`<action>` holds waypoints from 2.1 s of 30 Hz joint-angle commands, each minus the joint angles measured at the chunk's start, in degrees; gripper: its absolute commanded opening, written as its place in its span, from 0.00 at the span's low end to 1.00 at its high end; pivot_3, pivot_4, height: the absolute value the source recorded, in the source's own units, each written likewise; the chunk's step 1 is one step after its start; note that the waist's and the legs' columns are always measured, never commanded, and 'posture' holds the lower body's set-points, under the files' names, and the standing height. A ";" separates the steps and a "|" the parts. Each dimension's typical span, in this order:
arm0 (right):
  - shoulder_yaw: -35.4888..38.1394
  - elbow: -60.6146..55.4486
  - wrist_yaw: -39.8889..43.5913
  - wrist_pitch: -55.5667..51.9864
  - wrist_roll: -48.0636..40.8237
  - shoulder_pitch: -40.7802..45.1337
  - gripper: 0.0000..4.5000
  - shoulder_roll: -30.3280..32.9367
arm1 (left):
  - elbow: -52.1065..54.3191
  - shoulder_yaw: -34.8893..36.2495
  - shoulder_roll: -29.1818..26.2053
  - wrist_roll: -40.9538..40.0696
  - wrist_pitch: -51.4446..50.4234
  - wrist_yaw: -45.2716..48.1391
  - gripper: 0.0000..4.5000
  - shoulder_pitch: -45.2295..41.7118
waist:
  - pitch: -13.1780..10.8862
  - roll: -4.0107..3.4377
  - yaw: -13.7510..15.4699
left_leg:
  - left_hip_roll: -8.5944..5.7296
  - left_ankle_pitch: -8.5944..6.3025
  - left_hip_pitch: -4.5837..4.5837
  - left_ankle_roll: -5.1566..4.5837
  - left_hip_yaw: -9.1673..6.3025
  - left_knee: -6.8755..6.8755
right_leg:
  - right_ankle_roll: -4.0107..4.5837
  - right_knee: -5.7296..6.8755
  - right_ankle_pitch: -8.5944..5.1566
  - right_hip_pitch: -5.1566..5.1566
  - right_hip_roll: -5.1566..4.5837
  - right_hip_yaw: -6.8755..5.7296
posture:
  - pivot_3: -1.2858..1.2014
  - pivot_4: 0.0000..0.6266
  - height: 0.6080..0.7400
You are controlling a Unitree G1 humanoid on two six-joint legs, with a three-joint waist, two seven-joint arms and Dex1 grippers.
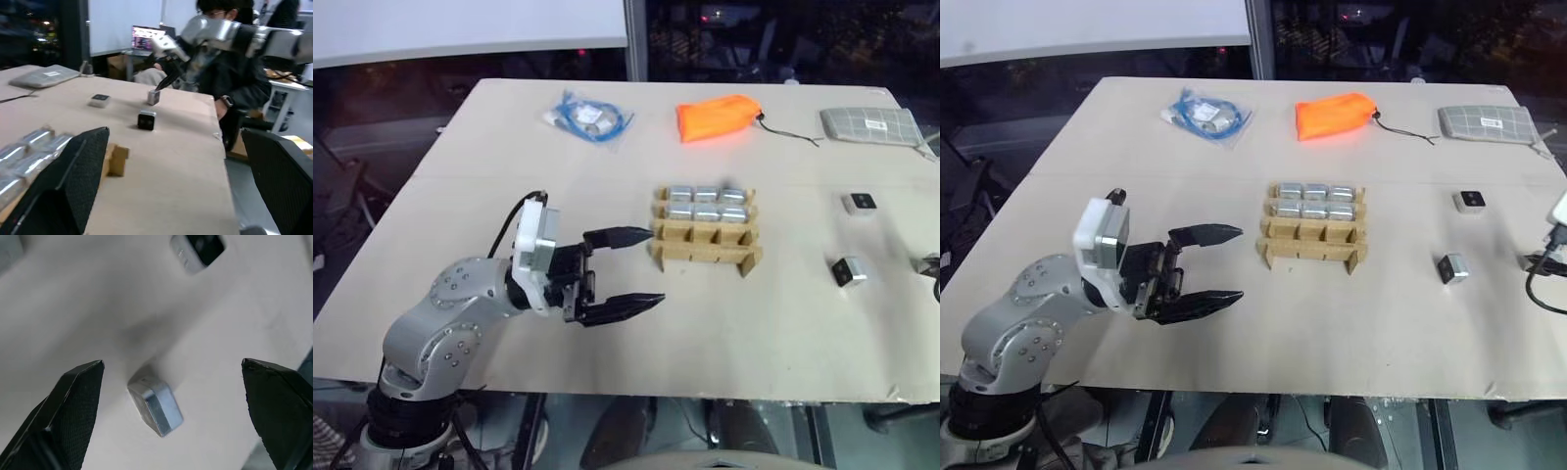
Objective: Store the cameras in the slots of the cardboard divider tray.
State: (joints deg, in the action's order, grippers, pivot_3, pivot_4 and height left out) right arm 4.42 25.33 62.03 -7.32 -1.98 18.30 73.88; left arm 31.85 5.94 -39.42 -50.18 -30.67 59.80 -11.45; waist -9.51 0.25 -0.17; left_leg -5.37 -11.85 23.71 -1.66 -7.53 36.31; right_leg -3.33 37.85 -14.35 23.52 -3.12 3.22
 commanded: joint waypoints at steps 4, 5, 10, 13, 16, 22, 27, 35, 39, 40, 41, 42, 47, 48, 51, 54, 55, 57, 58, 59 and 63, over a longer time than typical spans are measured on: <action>-6.69 9.56 2.41 3.18 6.91 8.59 0.99 -0.51 | 0.86 0.34 0.06 1.44 2.08 0.08 1.00 0.63 | -0.01 -0.01 -0.46 | -0.01 -0.01 -0.02 -0.02 0.02 0.01 | -0.01 0.00 0.00 -0.01 -0.01 0.04 | 0.52 0.24 1.00; -7.20 10.84 2.64 3.52 7.36 9.47 0.99 -0.71 | 0.82 0.39 0.04 1.63 2.27 0.16 1.00 0.85 | -0.01 -0.01 -0.46 | -0.01 -0.01 -0.02 -0.02 0.03 0.01 | -0.01 0.00 0.00 -0.01 -0.01 0.05 | 0.52 0.24 1.00; -8.57 16.35 3.09 5.61 8.88 12.93 0.99 -2.20 | 0.53 0.94 -0.27 2.05 2.84 0.73 1.00 2.18 | -0.01 -0.03 -0.54 | -0.01 -0.01 -0.05 -0.02 0.04 0.02 | -0.01 0.04 0.01 0.00 0.00 0.09 | 0.52 0.24 1.00; -9.51 19.07 3.14 6.72 10.08 14.67 0.99 -3.16 | 0.20 1.19 -0.54 2.27 3.25 1.50 1.00 2.76 | -0.01 -0.04 -0.56 | -0.01 -0.01 -0.06 -0.02 0.07 0.02 | -0.01 0.05 0.01 0.00 0.01 0.12 | 0.52 0.24 1.00; -10.57 21.81 2.96 7.72 11.26 16.64 0.99 -3.93 | 0.15 1.21 -0.66 2.30 3.49 2.03 1.00 2.84 | 0.00 -0.04 -0.58 | -0.01 -0.01 -0.08 -0.02 0.08 0.02 | -0.01 0.06 0.01 0.00 0.01 0.13 | 0.52 0.24 1.00; -11.64 26.03 3.04 9.27 13.11 19.12 0.99 -4.83 | 0.30 1.39 -0.84 2.10 3.70 2.82 1.00 2.80 | -0.01 -0.06 -0.58 | -0.01 -0.01 -0.07 -0.02 0.09 0.02 | -0.01 0.07 0.01 0.00 0.01 0.14 | 0.52 0.24 1.00; -12.29 28.25 2.93 10.18 14.15 20.53 0.99 -5.11 | 0.74 1.24 -0.79 2.24 3.82 2.73 1.00 3.01 | 0.00 -0.07 -0.59 | -0.01 -0.01 -0.08 -0.01 0.09 0.02 | -0.01 0.08 0.01 0.00 0.01 0.15 | 0.52 0.24 1.00; -12.32 29.29 2.85 11.10 15.25 21.80 0.21 -6.01 | 0.46 0.93 -0.60 2.65 4.20 2.48 1.00 2.87 | 0.08 0.11 -0.83 | 0.00 0.00 -0.12 0.00 0.11 0.03 | -0.01 0.09 0.01 -0.02 0.04 0.17 | 0.52 0.24 1.00; -11.19 27.66 3.99 10.19 14.10 20.77 0.14 -5.43 | 0.35 0.95 -0.61 2.84 4.45 2.39 1.00 3.04 | 0.06 0.11 -1.04 | 0.00 -0.14 -0.33 -0.22 0.38 0.06 | -0.02 0.11 0.02 -0.15 0.05 0.47 | 0.52 0.24 1.00; -10.59 26.64 4.14 9.99 13.50 20.03 0.14 -4.97 | 0.31 0.98 -0.60 2.90 4.51 2.32 1.00 3.11 | 0.06 0.11 -1.02 | 0.01 -0.15 -0.40 -0.24 0.41 0.05 | -0.02 0.12 0.02 -0.19 0.05 0.50 | 0.52 0.24 1.00; -9.49 25.17 4.54 9.02 12.28 19.12 0.14 -4.59 | 0.22 1.03 -0.54 3.02 4.59 2.20 1.00 3.24 | 0.06 0.11 -0.99 | 0.02 -0.15 -0.42 -0.24 0.42 0.03 | -0.02 0.13 0.02 -0.19 0.06 0.51 | 0.52 0.24 1.00; -8.00 23.20 5.43 7.49 10.53 17.93 0.14 -4.29 | 0.09 1.06 -0.50 3.20 4.74 2.17 1.00 3.40 | 0.06 0.11 -0.94 | 0.03 -0.15 -0.42 -0.24 0.41 0.02 | -0.02 0.13 0.02 -0.19 0.08 0.51 | 0.52 0.24 1.00; -1.43 13.10 6.13 1.04 4.50 9.53 0.14 -3.10 | -0.25 1.07 -0.04 3.57 5.04 1.95 1.00 3.60 | 0.02 -0.03 -0.62 | 0.07 -0.16 -0.42 -0.26 0.42 0.00 | -0.03 0.14 0.03 -0.18 0.10 0.54 | 0.52 0.24 1.00; 0.40 11.57 5.14 0.01 3.47 7.81 0.14 -2.96 | -0.44 0.99 0.08 3.67 5.11 1.95 1.00 3.49 | 0.02 -0.03 -0.54 | 0.07 -0.16 -0.42 -0.26 0.42 0.00 | -0.03 0.14 0.03 -0.18 0.10 0.54 | 0.52 0.24 1.00; 5.62 6.24 3.68 -3.84 0.42 2.75 0.14 -2.70 | -1.10 0.94 0.24 3.92 5.28 2.14 1.00 3.11 | 0.02 -0.05 -0.41 | 0.06 -0.17 -0.40 -0.28 0.41 0.01 | -0.03 0.13 0.03 -0.18 0.08 0.53 | 0.52 0.24 1.00; 12.08 -2.12 4.45 -10.33 -4.11 -3.35 0.14 -3.04 | -1.84 0.93 0.31 4.18 5.49 2.36 1.00 2.65 | 0.01 -0.08 -0.39 | 0.06 -0.18 -0.39 -0.30 0.42 0.01 | -0.03 0.13 0.02 -0.17 0.08 0.53 | 0.52 0.24 1.00; 13.74 -4.60 4.50 -12.42 -5.29 -4.91 0.14 -3.25 | -2.03 0.94 0.31 4.20 5.56 2.42 1.00 2.55 | 0.00 -0.09 -0.40 | 0.06 -0.18 -0.40 -0.30 0.41 0.01 | -0.03 0.12 0.02 -0.18 0.08 0.52 | 0.52 0.24 1.00; 19.47 -13.51 4.21 -18.04 -8.88 -9.11 0.14 -4.77 | -2.33 0.79 0.46 4.31 5.74 2.30 1.00 2.34 | 0.01 -0.11 -0.57 | 0.07 -0.19 -0.40 -0.31 0.42 0.01 | -0.04 0.13 0.02 -0.17 0.09 0.55 | 0.52 0.24 1.00; 21.94 -18.07 3.90 -20.77 -10.58 -10.93 0.14 -5.62 | -2.45 0.73 0.54 4.36 5.84 2.23 1.00 2.31 | 0.02 -0.12 -0.59 | 0.07 -0.19 -0.40 -0.31 0.43 0.01 | -0.04 0.13 0.02 -0.17 0.10 0.56 | 0.52 0.24 1.00; 24.01 -22.58 3.46 -23.22 -12.07 -12.54 0.14 -6.50 | -2.61 0.71 0.61 4.40 5.93 2.20 1.00 2.30 | 0.02 -0.13 -0.66 | 0.08 -0.20 -0.39 -0.32 0.43 0.00 | -0.04 0.14 0.02 -0.17 0.10 0.56 | 0.52 0.24 1.00; 26.67 -37.82 0.39 -32.97 -19.06 -13.75 0.14 -10.33 | -3.18 1.01 0.84 4.69 6.05 1.89 1.00 2.39 | 0.03 -0.13 -0.60 | 0.11 -0.20 -0.40 -0.33 0.44 0.01 | -0.06 0.14 0.02 -0.17 0.13 0.57 | 0.52 0.24 1.00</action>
State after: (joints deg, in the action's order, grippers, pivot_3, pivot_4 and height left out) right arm 28.28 -5.74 64.19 -36.67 -17.50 3.66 64.40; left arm 28.44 6.14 -38.65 -45.20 -25.61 62.04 -8.81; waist -9.48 0.12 -0.77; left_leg -5.27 -12.05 23.31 -1.99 -7.09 36.33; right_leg -3.39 37.99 -14.33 23.34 -3.01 3.79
